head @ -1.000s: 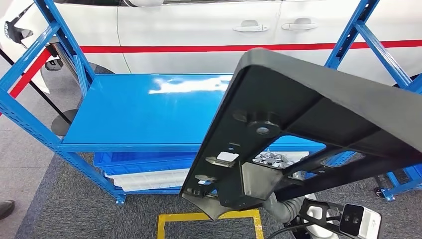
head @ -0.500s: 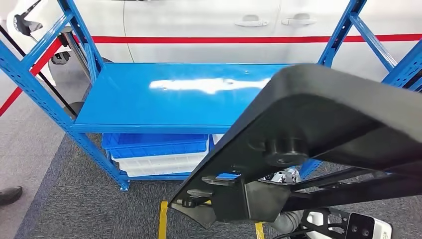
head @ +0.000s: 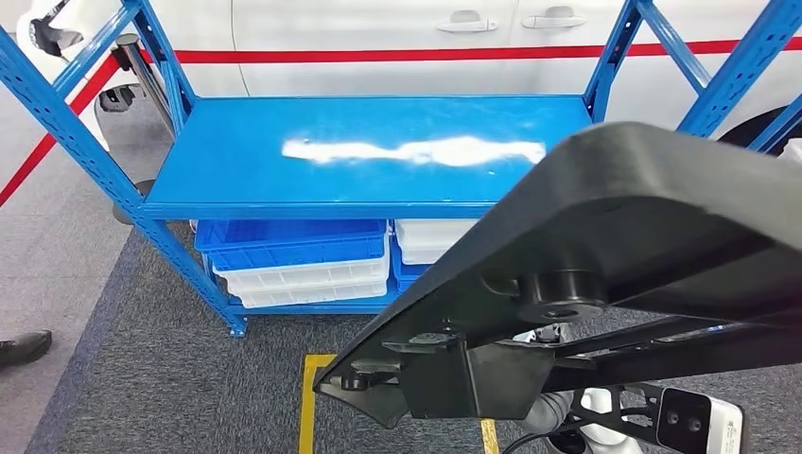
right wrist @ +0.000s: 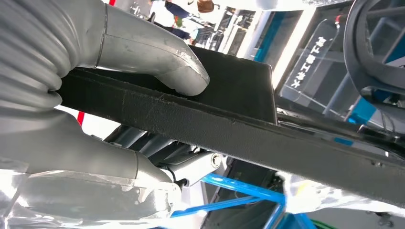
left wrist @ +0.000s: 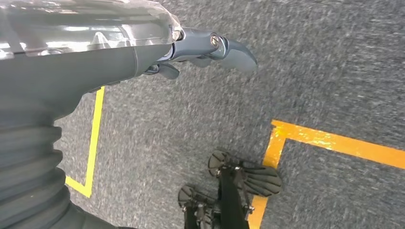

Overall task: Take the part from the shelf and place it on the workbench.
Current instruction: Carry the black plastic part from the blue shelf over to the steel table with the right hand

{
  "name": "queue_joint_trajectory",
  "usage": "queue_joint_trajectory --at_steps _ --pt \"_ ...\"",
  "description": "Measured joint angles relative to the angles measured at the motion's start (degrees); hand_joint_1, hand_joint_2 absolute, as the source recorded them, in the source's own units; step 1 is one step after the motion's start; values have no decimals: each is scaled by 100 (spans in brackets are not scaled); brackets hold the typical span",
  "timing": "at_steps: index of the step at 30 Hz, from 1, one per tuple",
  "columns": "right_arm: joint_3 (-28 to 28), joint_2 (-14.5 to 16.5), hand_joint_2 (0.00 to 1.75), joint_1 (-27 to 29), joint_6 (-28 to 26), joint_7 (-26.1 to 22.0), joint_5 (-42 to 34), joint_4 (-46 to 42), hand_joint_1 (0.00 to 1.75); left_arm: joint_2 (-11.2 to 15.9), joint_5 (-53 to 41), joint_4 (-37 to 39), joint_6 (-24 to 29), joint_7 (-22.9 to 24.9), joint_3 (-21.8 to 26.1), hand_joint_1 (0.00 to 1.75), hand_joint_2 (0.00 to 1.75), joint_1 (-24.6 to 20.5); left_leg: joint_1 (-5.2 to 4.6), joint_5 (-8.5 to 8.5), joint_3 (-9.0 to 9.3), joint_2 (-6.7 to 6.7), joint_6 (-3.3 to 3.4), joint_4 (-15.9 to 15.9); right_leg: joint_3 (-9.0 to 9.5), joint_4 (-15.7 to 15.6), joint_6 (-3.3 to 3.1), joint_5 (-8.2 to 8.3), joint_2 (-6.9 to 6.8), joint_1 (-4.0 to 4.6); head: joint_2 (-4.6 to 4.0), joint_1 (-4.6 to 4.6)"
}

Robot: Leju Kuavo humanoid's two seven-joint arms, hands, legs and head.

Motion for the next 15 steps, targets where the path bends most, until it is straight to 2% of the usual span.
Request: queue_joint_trajectory --at_steps 1,2,3,4,5,6,7,8,9,10,11,12,13,14,15 --pt "16 11 175 -2 20 1 -21 14 169 -6 16 0 11 1 24 0 175 9 5 -178 -67 -4 -28 143 -63 -20 -48 74 -14 -11 0 -1" --pt "32 27 175 -2 39 1 -37 27 169 -11 29 0 21 1 44 0 175 14 15 -457 -160 -7 -49 412 -138 -31 -85 148 -27 -15 0 0" --pt "46 41 175 -1 53 1 -46 40 169 -16 37 0 30 1 58 0 175 18 15 -766 -261 -6 -71 774 -221 -30 -108 213 -29 -7 0 0" --pt "58 51 175 2 66 2 -54 54 169 -19 39 0 37 1 67 0 175 19 17 -1006 -344 -6 -89 1167 -305 -25 -116 279 -35 2 0 0" --pt "66 63 175 3 84 2 -57 70 169 -22 40 0 45 1 76 0 175 19 17 -1121 -379 -6 -101 1483 -393 -19 -117 344 -39 13 0 0" --pt "69 80 175 4 112 3 -58 87 169 -27 40 0 50 2 84 0 175 20 17 -1101 -337 -5 -104 1635 -481 -10 -113 407 -42 21 0 0" --pt "70 107 175 5 148 3 -58 106 169 -32 41 0 58 5 90 0 175 20 16 -976 -188 -5 -96 1571 -569 0 -105 469 -43 27 0 0" --pt "70 141 175 3 185 3 -58 125 169 -36 42 0 66 7 94 0 175 18 14 -823 62 -6 -76 1298 -648 11 -94 526 -42 32 0 0" --pt "70 181 175 -1 220 3 -58 141 169 -39 45 -1 74 8 97 0 175 13 8 -733 386 -7 -46 885 -712 24 -79 576 -42 36 0 0" --pt "70 218 175 -8 249 3 -60 155 169 -42 49 -1 81 8 100 0 175 4 -5 -721 716 -9 -12 416 -761 37 -59 622 -43 43 0 0" --pt "70 250 175 -19 272 3 -63 168 169 -45 52 -1 85 5 105 0 175 -3 -22 -756 949 -11 20 62 -786 38 -33 670 -48 48 0 0" --pt "71 278 175 -36 287 3 -69 182 169 -50 56 -2 87 -1 115 0 175 -8 -41 -803 1081 -14 48 -165 -801 33 -3 716 -54 47 0 0" --pt "72 294 175 -59 300 3 -81 197 169 -55 57 -2 83 -9 128 0 175 -7 -55 -806 1106 -14 74 -266 -808 19 31 768 -58 46 0 0" --pt "71 304 175 -84 313 3 -96 214 169 -64 56 -1 75 -19 145 0 175 -3 -44 -760 1072 -6 107 -281 -823 4 65 805 -57 46 0 0" --pt "68 309 175 -108 324 3 -115 230 169 -72 52 -1 67 -28 160 0 175 -3 -32 -704 1035 4 147 -300 -854 28 97 765 -45 43 0 0"
